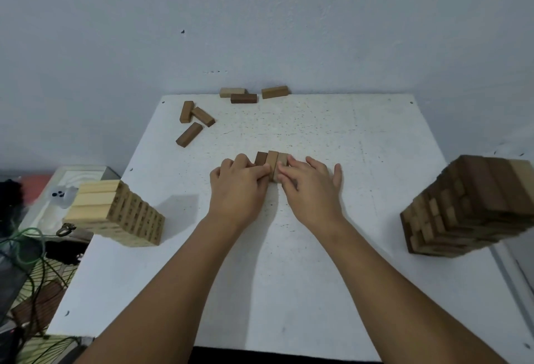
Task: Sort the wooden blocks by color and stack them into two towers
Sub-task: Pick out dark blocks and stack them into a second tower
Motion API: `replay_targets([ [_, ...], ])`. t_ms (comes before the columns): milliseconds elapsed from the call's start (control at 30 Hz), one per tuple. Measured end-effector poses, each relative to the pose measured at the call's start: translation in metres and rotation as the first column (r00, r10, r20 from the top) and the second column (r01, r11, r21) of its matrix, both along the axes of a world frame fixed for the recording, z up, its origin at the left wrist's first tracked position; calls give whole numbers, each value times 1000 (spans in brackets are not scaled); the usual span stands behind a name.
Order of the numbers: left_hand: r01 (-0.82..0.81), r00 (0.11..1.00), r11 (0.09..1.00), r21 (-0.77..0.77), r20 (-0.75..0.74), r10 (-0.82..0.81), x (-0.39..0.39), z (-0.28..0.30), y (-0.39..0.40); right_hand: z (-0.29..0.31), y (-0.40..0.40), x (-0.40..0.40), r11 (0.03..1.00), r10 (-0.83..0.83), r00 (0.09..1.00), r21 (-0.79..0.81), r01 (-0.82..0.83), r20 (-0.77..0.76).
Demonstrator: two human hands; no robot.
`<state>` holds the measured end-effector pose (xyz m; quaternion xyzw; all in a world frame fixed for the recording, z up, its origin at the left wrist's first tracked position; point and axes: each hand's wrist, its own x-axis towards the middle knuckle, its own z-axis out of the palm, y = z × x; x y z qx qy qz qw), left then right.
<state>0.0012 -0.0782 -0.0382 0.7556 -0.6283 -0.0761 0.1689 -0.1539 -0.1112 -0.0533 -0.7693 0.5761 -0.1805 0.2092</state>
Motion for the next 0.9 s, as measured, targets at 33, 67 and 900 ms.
replay_targets([
  [33,1,1000,1000,3,-2,-1,-2,1,5,1,6,-2,1000,5,1000,3,-5,0],
  [67,0,1000,1000,8,-4,0,-3,1,11,2,12,-3,1000,10,1000,7,-10,-5],
  [900,51,992,999,-15,-114,-53,-44,7,141,15,106,-55,986,76,988,138,-95,137],
])
